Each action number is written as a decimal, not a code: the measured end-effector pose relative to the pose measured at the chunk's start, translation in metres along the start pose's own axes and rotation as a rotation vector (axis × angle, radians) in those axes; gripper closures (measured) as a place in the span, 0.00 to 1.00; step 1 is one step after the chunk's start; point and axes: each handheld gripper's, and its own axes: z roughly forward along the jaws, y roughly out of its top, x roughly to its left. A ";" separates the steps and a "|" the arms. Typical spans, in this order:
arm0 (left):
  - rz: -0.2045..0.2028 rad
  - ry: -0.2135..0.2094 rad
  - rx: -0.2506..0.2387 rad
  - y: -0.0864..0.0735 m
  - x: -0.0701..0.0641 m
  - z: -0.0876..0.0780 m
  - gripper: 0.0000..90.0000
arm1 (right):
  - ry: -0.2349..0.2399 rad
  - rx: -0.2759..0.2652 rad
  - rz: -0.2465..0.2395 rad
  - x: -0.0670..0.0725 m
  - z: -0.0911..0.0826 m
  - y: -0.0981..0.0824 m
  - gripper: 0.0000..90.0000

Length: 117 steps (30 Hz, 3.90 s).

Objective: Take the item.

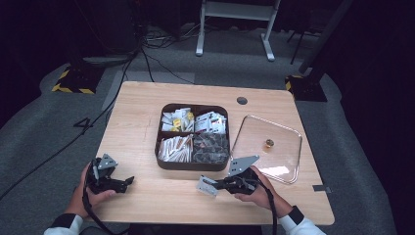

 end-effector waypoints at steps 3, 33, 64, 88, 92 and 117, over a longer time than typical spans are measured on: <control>0.001 0.000 0.001 0.000 0.000 0.000 0.01 | -0.026 0.006 0.013 -0.004 -0.001 -0.002 0.95; 0.000 0.000 0.000 0.000 0.000 0.000 0.01 | -0.302 0.001 0.045 -0.036 -0.046 -0.017 0.56; 0.000 0.000 0.000 0.000 0.000 0.000 0.01 | -0.568 -0.020 0.192 -0.101 -0.089 -0.049 0.42; -0.001 -0.002 0.000 0.000 0.000 0.000 0.00 | -0.605 0.028 0.416 -0.167 -0.086 -0.089 0.40; -0.003 -0.002 -0.002 0.000 0.000 0.000 0.00 | -0.600 0.027 0.442 -0.171 -0.083 -0.096 0.46; -0.001 -0.006 0.001 0.000 0.000 0.000 0.00 | -0.605 0.006 0.434 -0.169 -0.083 -0.098 0.66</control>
